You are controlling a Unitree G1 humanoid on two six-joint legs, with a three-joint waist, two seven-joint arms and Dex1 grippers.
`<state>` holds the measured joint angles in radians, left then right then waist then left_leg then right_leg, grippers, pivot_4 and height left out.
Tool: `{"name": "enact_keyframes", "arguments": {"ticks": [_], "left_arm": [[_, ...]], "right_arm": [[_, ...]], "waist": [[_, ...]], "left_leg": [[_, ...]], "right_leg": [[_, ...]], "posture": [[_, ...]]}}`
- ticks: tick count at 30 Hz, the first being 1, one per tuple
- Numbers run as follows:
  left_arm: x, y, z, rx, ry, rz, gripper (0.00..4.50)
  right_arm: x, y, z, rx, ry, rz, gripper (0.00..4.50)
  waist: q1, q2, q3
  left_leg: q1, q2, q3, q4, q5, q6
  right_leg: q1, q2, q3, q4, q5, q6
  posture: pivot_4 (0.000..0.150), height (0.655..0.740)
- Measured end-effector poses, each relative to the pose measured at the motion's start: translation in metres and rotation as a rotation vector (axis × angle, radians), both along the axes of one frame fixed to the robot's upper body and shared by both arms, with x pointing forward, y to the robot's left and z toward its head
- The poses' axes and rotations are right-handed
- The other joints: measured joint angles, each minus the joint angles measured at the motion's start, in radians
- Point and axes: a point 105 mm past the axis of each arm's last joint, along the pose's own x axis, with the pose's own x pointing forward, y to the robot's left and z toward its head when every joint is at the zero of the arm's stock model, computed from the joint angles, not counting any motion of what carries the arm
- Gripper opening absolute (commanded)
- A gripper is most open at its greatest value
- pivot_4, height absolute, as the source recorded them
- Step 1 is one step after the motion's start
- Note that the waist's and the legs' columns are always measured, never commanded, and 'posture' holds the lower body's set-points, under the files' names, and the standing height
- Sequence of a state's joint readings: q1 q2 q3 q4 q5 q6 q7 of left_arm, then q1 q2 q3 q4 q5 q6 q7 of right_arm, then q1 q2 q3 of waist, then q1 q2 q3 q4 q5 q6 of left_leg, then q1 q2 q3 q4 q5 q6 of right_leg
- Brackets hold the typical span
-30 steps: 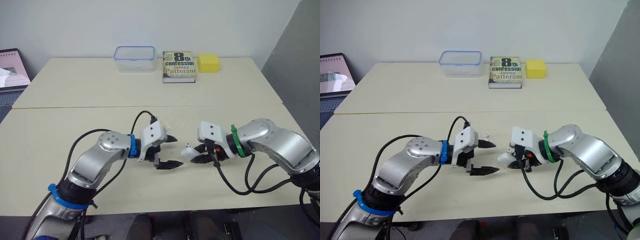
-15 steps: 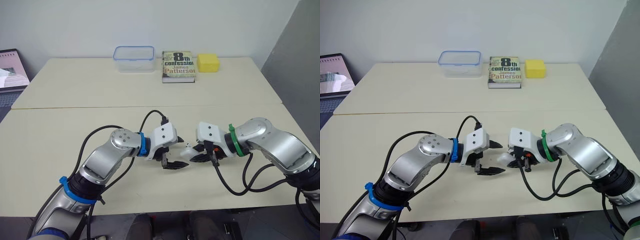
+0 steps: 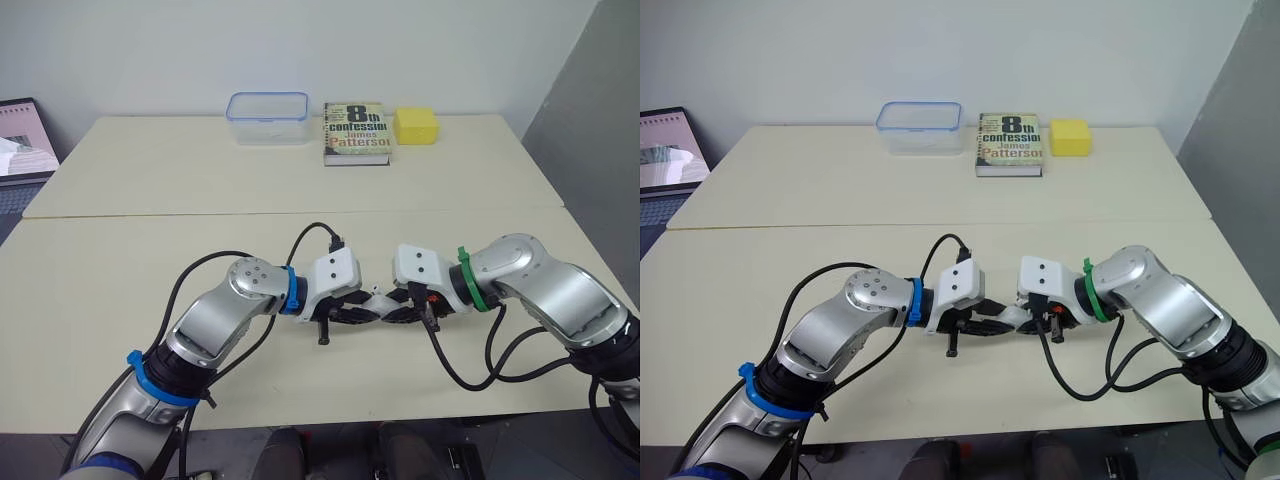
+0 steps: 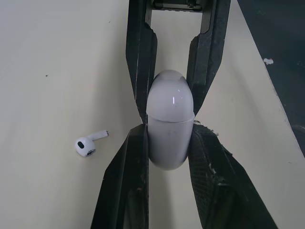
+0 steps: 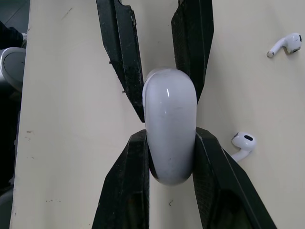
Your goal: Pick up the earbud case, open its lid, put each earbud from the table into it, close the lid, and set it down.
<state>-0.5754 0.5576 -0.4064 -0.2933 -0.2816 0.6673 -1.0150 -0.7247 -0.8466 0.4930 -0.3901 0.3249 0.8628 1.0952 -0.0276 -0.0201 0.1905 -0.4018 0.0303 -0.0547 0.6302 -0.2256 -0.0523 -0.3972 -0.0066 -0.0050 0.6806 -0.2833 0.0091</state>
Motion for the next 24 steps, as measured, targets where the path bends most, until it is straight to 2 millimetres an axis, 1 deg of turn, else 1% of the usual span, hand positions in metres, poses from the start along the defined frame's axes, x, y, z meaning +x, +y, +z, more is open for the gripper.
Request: {"name": "enact_keyframes", "arguments": {"ticks": [2, 4, 5, 7, 11, 13, 14, 17, 19, 20, 22, 24], "left_arm": [[0.000, 0.000, 0.000, 0.002, -0.002, 0.001, 0.79], [-0.001, 0.000, -0.001, 0.003, -0.004, 0.000, 0.79], [-0.001, 0.001, -0.002, 0.004, -0.002, 0.003, 0.78], [-0.001, 0.003, -0.007, 0.010, 0.011, 0.014, 0.78], [0.001, 0.008, -0.012, 0.003, 0.041, 0.042, 0.78], [0.002, 0.012, -0.011, -0.071, 0.078, 0.070, 0.78], [0.001, 0.014, -0.010, -0.113, 0.094, 0.084, 0.78], [0.000, 0.019, -0.005, -0.261, 0.134, 0.114, 0.78], [-0.002, 0.024, -0.003, -0.388, 0.178, 0.145, 0.78], [-0.002, 0.027, -0.005, -0.420, 0.191, 0.160, 0.78], [-0.006, 0.032, -0.009, -0.454, 0.213, 0.171, 0.78], [-0.008, 0.031, -0.009, -0.471, 0.225, 0.163, 0.78]], "right_arm": [[-0.001, 0.000, 0.000, -0.003, 0.002, 0.008, 0.81], [-0.001, 0.000, 0.000, -0.002, 0.002, 0.016, 1.55], [-0.002, 0.002, 0.001, 0.006, -0.005, 0.030, 1.78], [-0.003, 0.002, 0.004, 0.002, -0.016, 0.059, 2.49], [0.001, -0.009, 0.013, -0.024, -0.063, 0.057, 3.97], [0.002, -0.019, 0.023, -0.038, -0.109, 0.065, 3.98], [0.004, -0.025, 0.031, -0.039, -0.150, 0.065, 3.98], [0.006, -0.029, 0.050, 0.020, -0.263, 0.082, 3.98], [0.003, -0.027, 0.055, 0.099, -0.291, 0.097, 3.98], [0.001, -0.024, 0.055, 0.134, -0.290, 0.107, 3.98], [-0.004, -0.017, 0.056, 0.177, -0.298, 0.123, 3.98], [-0.007, -0.010, 0.057, 0.211, -0.309, 0.130, 3.98]], "waist": [[0.000, 0.000, 0.000], [0.000, 0.000, 0.000], [0.000, 0.000, 0.000], [0.000, 0.000, 0.000], [0.000, 0.000, 0.000], [0.001, 0.000, 0.000], [0.001, 0.000, 0.000], [0.002, 0.000, 0.000], [0.002, 0.000, 0.000], [0.001, 0.000, 0.000], [0.001, 0.000, 0.000], [0.002, 0.000, 0.000]], "left_leg": [[0.000, 0.000, 0.000, 0.000, 0.000, 0.000], [0.000, 0.000, 0.000, 0.000, 0.000, 0.000], [0.000, 0.000, 0.000, 0.000, 0.000, 0.000], [0.000, 0.000, 0.000, 0.000, 0.000, 0.000], [0.000, 0.000, 0.000, 0.000, 0.000, 0.000], [0.000, 0.000, 0.001, 0.000, 0.000, 0.000], [0.000, 0.000, 0.001, 0.000, 0.000, 0.000], [0.001, 0.000, 0.001, 0.000, 0.000, 0.000], [0.002, 0.000, 0.000, 0.000, 0.000, 0.000], [0.002, 0.000, 0.000, 0.000, 0.000, 0.000], [0.003, 0.000, 0.000, 0.001, 0.000, 0.000], [0.003, 0.000, -0.001, 0.002, 0.000, 0.000]], "right_leg": [[0.000, 0.000, 0.000, 0.000, 0.000, 0.000], [0.000, 0.000, 0.000, 0.000, 0.000, 0.000], [0.000, 0.000, 0.000, 0.000, 0.000, 0.000], [0.000, 0.000, 0.000, 0.000, 0.000, 0.000], [0.000, 0.000, 0.000, 0.000, 0.000, 0.000], [0.000, -0.001, 0.000, 0.000, 0.000, 0.000], [0.000, -0.001, 0.000, 0.000, 0.000, 0.000], [0.001, -0.001, 0.000, 0.000, 0.000, 0.000], [0.002, -0.001, 0.000, 0.000, 0.000, 0.000], [0.002, -0.001, 0.000, 0.001, 0.000, 0.000], [0.002, -0.001, 0.000, 0.001, 0.000, 0.000], [0.004, -0.001, -0.001, 0.001, 0.001, -0.001]], "posture": [[0.150, 0.7302], [0.150, 0.7302], [0.150, 0.7302], [0.150, 0.7302], [0.150, 0.7302], [0.150, 0.7302], [0.150, 0.7302], [0.150, 0.7302], [0.150, 0.7302], [0.150, 0.7302], [0.150, 0.7302], [0.150, 0.7302]]}}
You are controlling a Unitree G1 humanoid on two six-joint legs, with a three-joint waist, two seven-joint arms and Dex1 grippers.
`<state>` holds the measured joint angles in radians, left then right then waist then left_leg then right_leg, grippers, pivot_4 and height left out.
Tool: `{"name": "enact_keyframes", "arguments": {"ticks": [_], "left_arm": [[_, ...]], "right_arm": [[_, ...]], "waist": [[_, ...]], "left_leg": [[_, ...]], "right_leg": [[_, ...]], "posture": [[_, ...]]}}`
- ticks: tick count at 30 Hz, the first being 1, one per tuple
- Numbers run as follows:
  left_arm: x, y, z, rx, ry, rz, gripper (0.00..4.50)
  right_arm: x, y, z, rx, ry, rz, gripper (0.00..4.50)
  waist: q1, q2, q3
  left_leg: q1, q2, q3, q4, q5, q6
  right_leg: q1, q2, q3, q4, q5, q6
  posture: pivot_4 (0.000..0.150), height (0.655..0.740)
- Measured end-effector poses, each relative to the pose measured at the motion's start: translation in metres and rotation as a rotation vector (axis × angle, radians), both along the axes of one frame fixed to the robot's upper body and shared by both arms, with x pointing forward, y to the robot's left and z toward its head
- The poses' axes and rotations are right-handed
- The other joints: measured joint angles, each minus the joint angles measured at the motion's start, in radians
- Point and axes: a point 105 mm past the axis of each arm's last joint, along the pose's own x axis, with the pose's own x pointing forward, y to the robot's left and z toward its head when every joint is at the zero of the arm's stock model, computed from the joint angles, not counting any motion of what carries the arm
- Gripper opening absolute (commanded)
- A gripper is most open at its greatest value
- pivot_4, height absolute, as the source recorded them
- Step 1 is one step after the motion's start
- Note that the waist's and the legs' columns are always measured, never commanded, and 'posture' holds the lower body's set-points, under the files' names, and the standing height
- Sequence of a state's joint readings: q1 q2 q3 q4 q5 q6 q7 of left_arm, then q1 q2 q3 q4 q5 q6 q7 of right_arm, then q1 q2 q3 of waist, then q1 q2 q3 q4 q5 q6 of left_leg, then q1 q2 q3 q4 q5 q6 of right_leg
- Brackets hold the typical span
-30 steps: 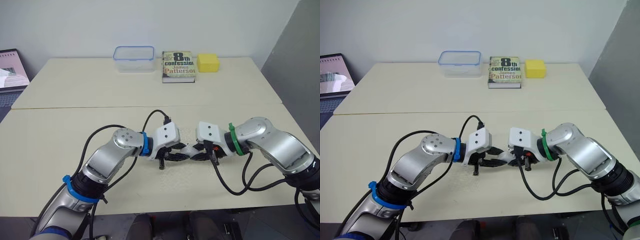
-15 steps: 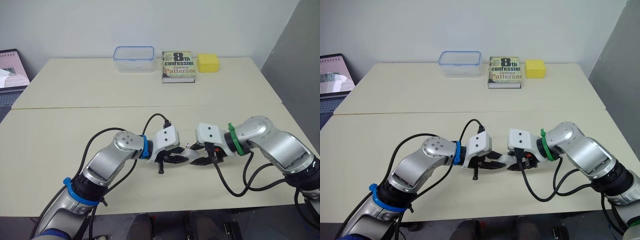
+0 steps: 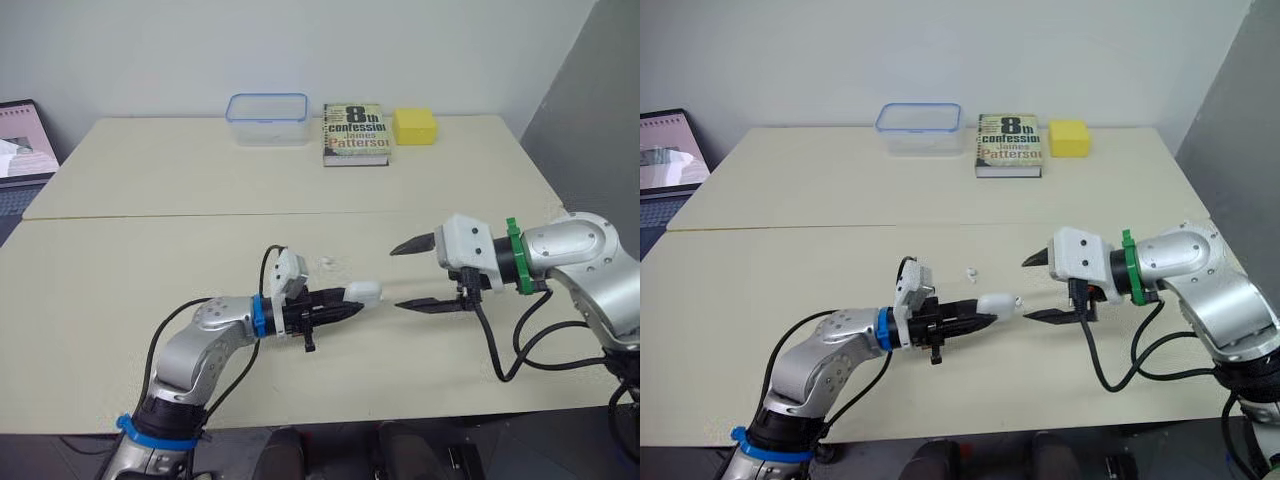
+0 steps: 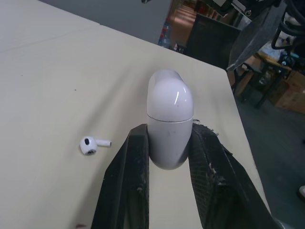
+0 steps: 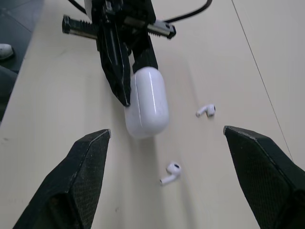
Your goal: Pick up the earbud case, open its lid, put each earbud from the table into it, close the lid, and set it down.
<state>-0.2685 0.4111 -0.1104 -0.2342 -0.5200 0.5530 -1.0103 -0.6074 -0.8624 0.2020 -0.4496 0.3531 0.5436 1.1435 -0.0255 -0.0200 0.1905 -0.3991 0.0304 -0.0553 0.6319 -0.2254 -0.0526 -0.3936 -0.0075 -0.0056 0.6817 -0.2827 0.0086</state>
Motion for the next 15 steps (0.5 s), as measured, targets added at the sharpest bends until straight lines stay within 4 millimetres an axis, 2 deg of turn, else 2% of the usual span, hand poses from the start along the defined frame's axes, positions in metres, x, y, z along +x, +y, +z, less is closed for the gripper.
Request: {"name": "enact_keyframes", "arguments": {"ticks": [6, 15], "left_arm": [[-0.002, -0.002, 0.006, -0.024, -0.049, -0.016, 0.78], [-0.005, -0.002, 0.003, 0.024, -0.093, -0.047, 0.78]], "right_arm": [[0.002, 0.012, -0.004, 0.043, -0.006, -0.010, 3.98], [0.012, 0.013, -0.017, 0.031, 0.019, -0.028, 3.98]], "waist": [[0.000, 0.000, 0.000], [0.000, 0.000, 0.000]], "left_leg": [[0.002, -0.001, 0.000, 0.001, 0.000, 0.000], [0.002, -0.001, 0.000, 0.001, 0.000, 0.000]], "right_leg": [[0.004, -0.001, 0.000, -0.001, 0.000, 0.000], [0.004, -0.001, 0.000, -0.001, 0.000, 0.000]], "posture": [[0.150, 0.7302], [0.150, 0.7302]]}}
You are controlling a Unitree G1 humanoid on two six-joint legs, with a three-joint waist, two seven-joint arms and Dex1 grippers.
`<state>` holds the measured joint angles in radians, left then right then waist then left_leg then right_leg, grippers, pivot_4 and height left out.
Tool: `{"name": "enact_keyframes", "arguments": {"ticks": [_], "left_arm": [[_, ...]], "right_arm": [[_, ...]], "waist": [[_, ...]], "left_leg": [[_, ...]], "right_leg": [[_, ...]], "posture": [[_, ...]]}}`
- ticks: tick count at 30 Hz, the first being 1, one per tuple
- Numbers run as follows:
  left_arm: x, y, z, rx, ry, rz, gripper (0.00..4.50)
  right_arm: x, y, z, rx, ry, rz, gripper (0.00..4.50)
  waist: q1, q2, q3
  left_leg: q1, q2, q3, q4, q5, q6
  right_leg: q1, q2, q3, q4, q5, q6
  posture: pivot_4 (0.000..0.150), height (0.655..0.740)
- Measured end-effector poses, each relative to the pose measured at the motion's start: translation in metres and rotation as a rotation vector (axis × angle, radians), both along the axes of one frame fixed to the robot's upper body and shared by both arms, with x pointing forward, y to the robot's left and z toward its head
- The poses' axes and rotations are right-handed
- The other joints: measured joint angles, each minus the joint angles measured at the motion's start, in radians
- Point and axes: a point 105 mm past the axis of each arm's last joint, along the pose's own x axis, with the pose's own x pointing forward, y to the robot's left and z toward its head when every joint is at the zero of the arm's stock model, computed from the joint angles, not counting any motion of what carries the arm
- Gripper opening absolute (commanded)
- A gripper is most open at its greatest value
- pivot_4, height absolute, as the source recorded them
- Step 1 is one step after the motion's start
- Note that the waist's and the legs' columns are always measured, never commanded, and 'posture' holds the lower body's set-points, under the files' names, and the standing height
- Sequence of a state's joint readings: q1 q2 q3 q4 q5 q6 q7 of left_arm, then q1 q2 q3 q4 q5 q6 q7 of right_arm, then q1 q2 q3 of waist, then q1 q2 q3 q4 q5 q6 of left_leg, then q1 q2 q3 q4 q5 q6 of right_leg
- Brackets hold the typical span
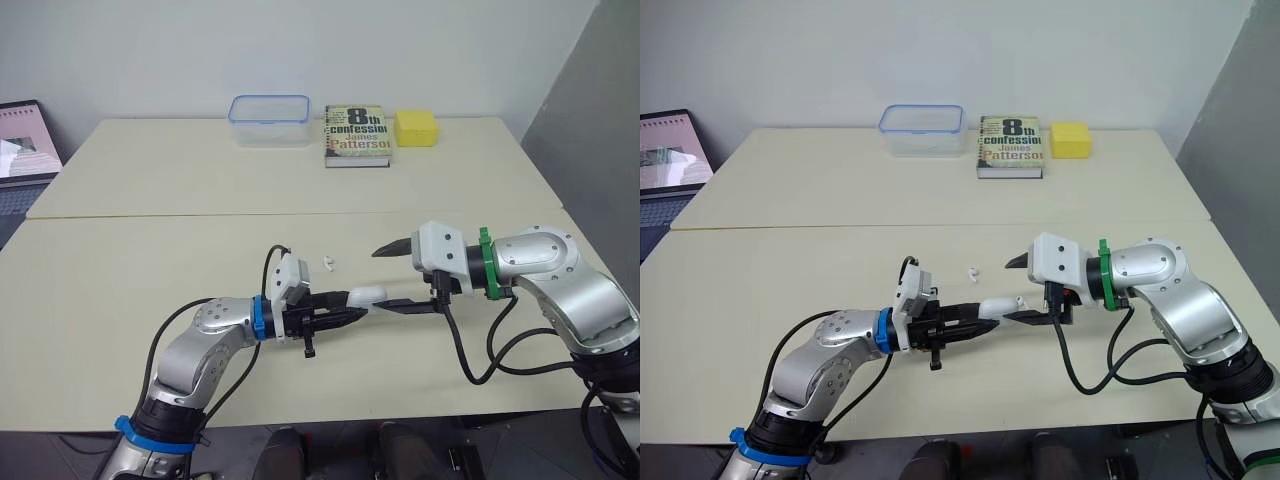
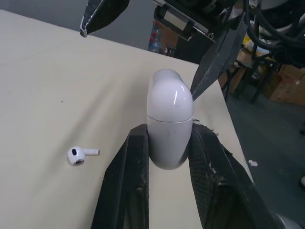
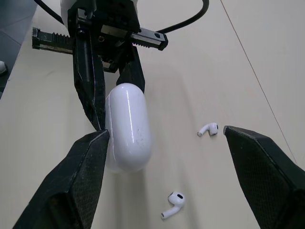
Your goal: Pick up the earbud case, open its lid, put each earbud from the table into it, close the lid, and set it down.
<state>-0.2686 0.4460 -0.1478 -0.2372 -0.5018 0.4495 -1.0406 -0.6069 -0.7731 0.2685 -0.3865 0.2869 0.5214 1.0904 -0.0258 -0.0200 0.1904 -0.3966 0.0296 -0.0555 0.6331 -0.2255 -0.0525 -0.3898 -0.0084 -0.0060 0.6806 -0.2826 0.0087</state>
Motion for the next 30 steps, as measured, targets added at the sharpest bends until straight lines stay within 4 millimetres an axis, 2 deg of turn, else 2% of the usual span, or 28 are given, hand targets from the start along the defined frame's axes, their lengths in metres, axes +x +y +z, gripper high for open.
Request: {"name": "enact_keyframes", "arguments": {"ticks": [12, 19, 26, 30], "left_arm": [[-0.005, -0.002, -0.004, 0.030, -0.027, -0.042, 0.78], [0.005, 0.000, 0.000, -0.010, -0.071, 0.051, 0.78], [0.016, 0.018, 0.004, -0.058, -0.106, 0.177, 0.78], [0.026, 0.040, 0.005, -0.109, -0.111, 0.354, 0.78]], "right_arm": [[0.009, -0.004, 0.016, 0.039, 0.001, -0.039, 3.98], [0.009, -0.010, 0.020, 0.057, 0.026, -0.061, 3.98], [0.007, -0.019, 0.024, 0.118, -0.032, -0.085, 3.98], [0.004, -0.028, 0.024, 0.186, -0.091, -0.117, 3.98]], "waist": [[0.000, 0.000, 0.000], [0.000, 0.000, 0.000], [0.001, 0.000, 0.000], [0.001, 0.000, 0.000]], "left_leg": [[0.000, 0.000, 0.000, 0.000, 0.000, 0.000], [0.000, 0.000, 0.000, 0.000, 0.000, 0.000], [0.000, 0.000, 0.000, 0.000, 0.000, 0.000], [0.000, 0.000, 0.000, 0.000, 0.000, 0.000]], "right_leg": [[0.000, 0.000, 0.000, 0.000, 0.000, 0.000], [0.000, 0.000, 0.000, 0.000, 0.000, 0.000], [0.000, 0.000, 0.000, 0.000, 0.000, 0.000], [0.000, -0.001, 0.000, -0.001, 0.000, 0.000]], "posture": [[0.150, 0.7302], [0.150, 0.7302], [0.150, 0.7302], [0.150, 0.7302]]}}
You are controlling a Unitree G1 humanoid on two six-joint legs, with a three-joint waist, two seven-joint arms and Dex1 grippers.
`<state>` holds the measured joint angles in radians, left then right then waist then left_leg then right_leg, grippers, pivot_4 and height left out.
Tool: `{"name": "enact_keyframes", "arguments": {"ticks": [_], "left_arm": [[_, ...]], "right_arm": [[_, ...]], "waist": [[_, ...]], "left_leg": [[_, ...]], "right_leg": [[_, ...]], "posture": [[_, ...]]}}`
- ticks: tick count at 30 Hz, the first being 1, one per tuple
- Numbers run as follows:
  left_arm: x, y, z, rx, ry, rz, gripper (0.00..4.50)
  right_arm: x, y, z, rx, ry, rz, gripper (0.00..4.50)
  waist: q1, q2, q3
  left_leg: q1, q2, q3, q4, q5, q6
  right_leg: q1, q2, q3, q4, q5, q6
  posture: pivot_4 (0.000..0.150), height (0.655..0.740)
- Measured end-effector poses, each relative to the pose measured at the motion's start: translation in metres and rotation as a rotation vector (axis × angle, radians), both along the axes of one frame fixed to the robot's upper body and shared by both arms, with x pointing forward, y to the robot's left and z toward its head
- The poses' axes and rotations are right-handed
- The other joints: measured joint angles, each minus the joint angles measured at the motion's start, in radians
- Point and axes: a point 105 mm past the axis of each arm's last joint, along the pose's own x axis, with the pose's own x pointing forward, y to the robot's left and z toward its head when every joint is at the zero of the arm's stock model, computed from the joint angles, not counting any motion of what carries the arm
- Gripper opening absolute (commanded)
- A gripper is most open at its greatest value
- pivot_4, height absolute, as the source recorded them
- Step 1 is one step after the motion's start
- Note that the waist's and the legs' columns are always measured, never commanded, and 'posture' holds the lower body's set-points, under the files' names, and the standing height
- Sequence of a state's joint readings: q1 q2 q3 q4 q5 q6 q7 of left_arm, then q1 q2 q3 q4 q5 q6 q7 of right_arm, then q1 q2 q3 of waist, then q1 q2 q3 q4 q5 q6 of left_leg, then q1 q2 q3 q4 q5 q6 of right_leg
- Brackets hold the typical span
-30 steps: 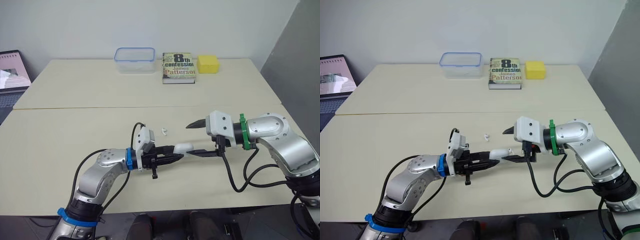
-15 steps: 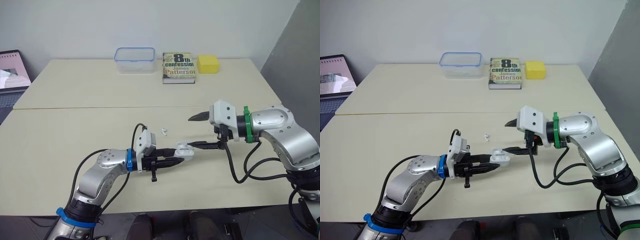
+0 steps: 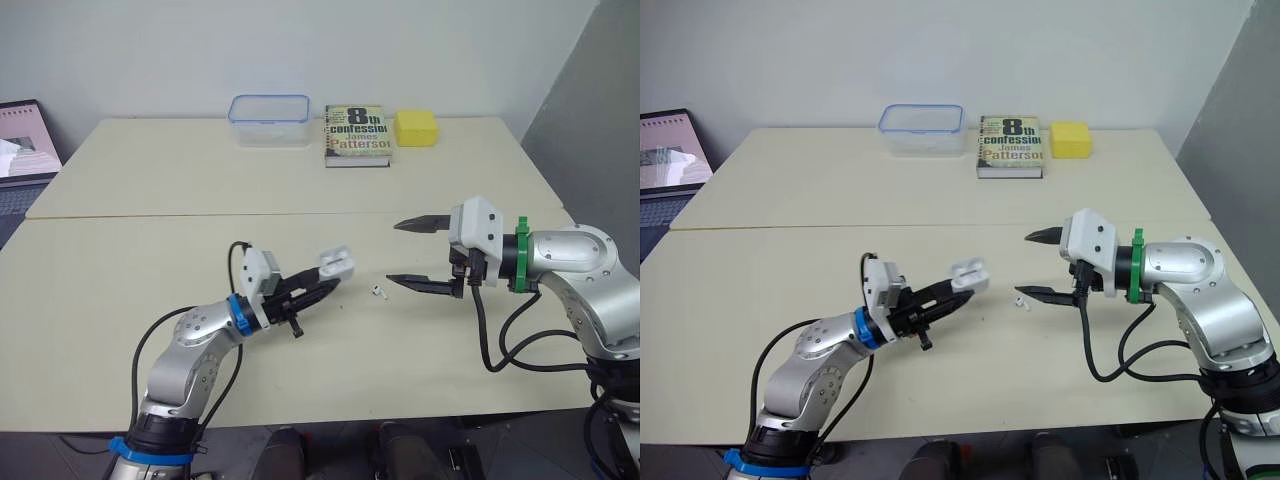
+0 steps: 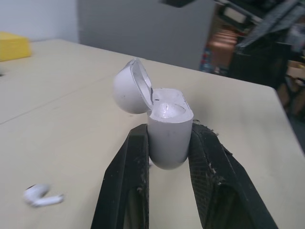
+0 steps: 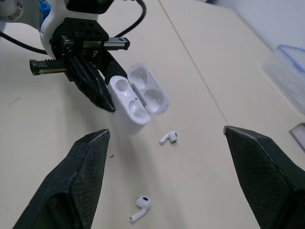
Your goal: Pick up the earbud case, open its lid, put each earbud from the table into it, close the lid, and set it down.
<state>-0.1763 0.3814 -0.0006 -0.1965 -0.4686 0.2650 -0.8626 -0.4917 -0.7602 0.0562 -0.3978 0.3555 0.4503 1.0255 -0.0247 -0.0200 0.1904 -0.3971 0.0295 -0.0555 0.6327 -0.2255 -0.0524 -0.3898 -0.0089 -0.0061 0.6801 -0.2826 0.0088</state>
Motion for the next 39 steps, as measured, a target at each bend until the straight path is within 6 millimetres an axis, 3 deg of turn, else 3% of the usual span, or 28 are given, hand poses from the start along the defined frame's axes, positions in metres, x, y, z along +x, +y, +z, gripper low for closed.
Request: {"name": "enact_keyframes", "arguments": {"ticks": [5, 12, 14, 17, 20, 33, 39], "left_arm": [[0.009, 0.029, 0.004, -0.041, -0.026, 0.197, 0.78], [0.009, 0.077, 0.004, -0.059, -0.050, 0.454, 0.78], [0.008, 0.084, 0.003, -0.053, -0.055, 0.482, 0.78], [0.008, 0.087, 0.005, -0.053, -0.068, 0.503, 0.78], [0.007, 0.089, 0.007, -0.052, -0.084, 0.511, 0.78], [0.008, 0.093, 0.008, -0.041, -0.111, 0.552, 0.78], [0.007, 0.093, 0.008, -0.038, -0.114, 0.559, 0.78]], "right_arm": [[-0.002, -0.023, -0.007, 0.062, 0.018, -0.083, 3.98], [-0.015, -0.097, -0.029, 0.030, 0.107, -0.328, 3.98], [-0.020, -0.108, -0.032, 0.025, 0.122, -0.362, 3.98], [-0.025, -0.115, -0.037, 0.019, 0.146, -0.385, 3.98], [-0.028, -0.121, -0.041, 0.014, 0.171, -0.410, 4.50], [-0.044, -0.129, -0.057, -0.104, 0.227, -0.382, 4.50], [-0.036, -0.115, -0.048, -0.085, 0.184, -0.338, 4.50]], "waist": [[0.003, 0.000, 0.000], [0.019, 0.000, 0.000], [0.019, 0.000, 0.000], [0.020, 0.000, 0.000], [0.020, 0.000, 0.000], [0.022, 0.000, 0.000], [0.020, 0.000, 0.000]], "left_leg": [[0.000, 0.000, 0.000, 0.000, 0.000, 0.000], [0.001, 0.000, 0.001, 0.000, 0.000, 0.000], [0.002, 0.000, 0.002, 0.000, 0.000, 0.000], [0.003, 0.000, 0.002, 0.000, 0.000, 0.000], [0.003, 0.000, 0.004, 0.000, 0.000, 0.000], [0.003, 0.000, 0.004, 0.000, 0.000, 0.000], [0.004, 0.000, 0.005, 0.000, 0.000, 0.000]], "right_leg": [[0.000, 0.000, 0.000, 0.000, 0.000, 0.000], [0.001, 0.000, 0.001, 0.000, 0.000, 0.000], [0.001, 0.000, 0.001, 0.000, 0.000, -0.001], [0.002, 0.000, 0.002, 0.000, 0.000, 0.000], [0.002, 0.000, 0.003, -0.001, 0.000, 0.000], [0.002, 0.000, 0.004, -0.001, 0.000, 0.000], [0.002, 0.000, 0.005, -0.001, 0.000, 0.000]], "posture": [[0.150, 0.7302], [0.150, 0.7302], [0.150, 0.7302], [0.150, 0.7302], [0.150, 0.7302], [0.150, 0.7302], [0.150, 0.7302]]}}
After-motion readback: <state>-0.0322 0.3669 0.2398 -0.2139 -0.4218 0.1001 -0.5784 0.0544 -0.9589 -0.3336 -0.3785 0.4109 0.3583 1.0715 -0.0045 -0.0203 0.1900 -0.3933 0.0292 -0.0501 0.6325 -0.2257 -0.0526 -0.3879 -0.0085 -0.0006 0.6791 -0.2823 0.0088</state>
